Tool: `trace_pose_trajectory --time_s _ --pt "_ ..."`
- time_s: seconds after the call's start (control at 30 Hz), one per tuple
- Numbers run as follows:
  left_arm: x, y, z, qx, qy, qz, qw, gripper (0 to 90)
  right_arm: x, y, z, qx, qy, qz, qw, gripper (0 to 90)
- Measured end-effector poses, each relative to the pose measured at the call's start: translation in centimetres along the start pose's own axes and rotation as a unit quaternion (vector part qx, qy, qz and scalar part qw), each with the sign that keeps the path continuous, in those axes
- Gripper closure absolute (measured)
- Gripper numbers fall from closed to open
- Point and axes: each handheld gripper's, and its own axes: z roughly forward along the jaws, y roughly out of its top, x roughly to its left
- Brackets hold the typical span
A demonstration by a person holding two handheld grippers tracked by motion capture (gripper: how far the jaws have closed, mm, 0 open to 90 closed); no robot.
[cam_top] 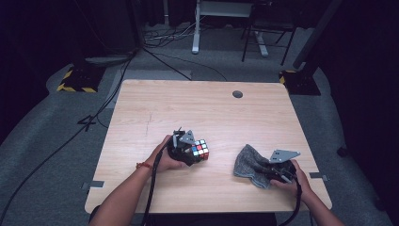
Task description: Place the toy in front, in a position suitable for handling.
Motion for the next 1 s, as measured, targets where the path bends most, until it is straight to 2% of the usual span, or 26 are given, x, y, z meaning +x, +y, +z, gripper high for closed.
trace_pose_trajectory --time_s 0.07,0.13,0.2,0.27,0.43,0.63,0.7,0.77,0.93,1.0 --pt "-0.4 0.1 -0.2 -0.005 0.0 0.004 1.0 33.8 -0.1 -0.1 0.0 -0.004 0.002 0.01 0.9999 76.9" --pt "-0.7 0.2 -0.5 -0.015 -0.008 0.003 0.9999 33.8 -0.1 -0.1 -0.1 -0.005 0.0 0.009 0.9999 77.4" --pt "-1.2 0.7 -0.8 -0.018 -0.004 0.011 0.9998 33.8 -0.1 -0.1 -0.2 -0.007 0.001 0.011 0.9999 77.9" --pt "-1.6 0.9 -1.0 -0.022 -0.012 0.016 0.9996 33.9 -0.2 -0.1 -0.3 -0.008 -0.001 0.015 0.9999 78.1" --pt "-2.6 1.2 -1.3 -0.027 -0.011 0.014 0.9995 33.8 -0.5 -0.1 -1.0 -0.019 -0.003 0.022 0.9996 78.6" --pt "-3.8 1.5 -1.7 -0.026 -0.016 0.023 0.9993 33.9 -0.8 0.0 -1.5 -0.032 0.002 0.025 0.9992 78.8" --pt "-4.1 1.6 -1.8 -0.02 -0.007 0.026 0.9994 33.8 -1.0 0.2 -1.8 -0.037 0.001 0.027 0.999 78.9" --pt "-4.1 1.5 -2.0 -0.027 -0.011 0.021 0.9994 33.9 -1.1 0.2 -1.9 -0.04 0.002 0.027 0.9988 79.1" --pt "-4.6 1.7 -1.6 -0.017 -0.011 0.036 0.9992 33.8 -1.5 0.3 -2.6 -0.057 -0.004 0.032 0.9979 79.3" --pt "-4.7 1.8 -1.4 -0.018 -0.016 0.031 0.9992 33.8 -1.6 0.5 -2.9 -0.064 -0.007 0.034 0.9973 79.3"
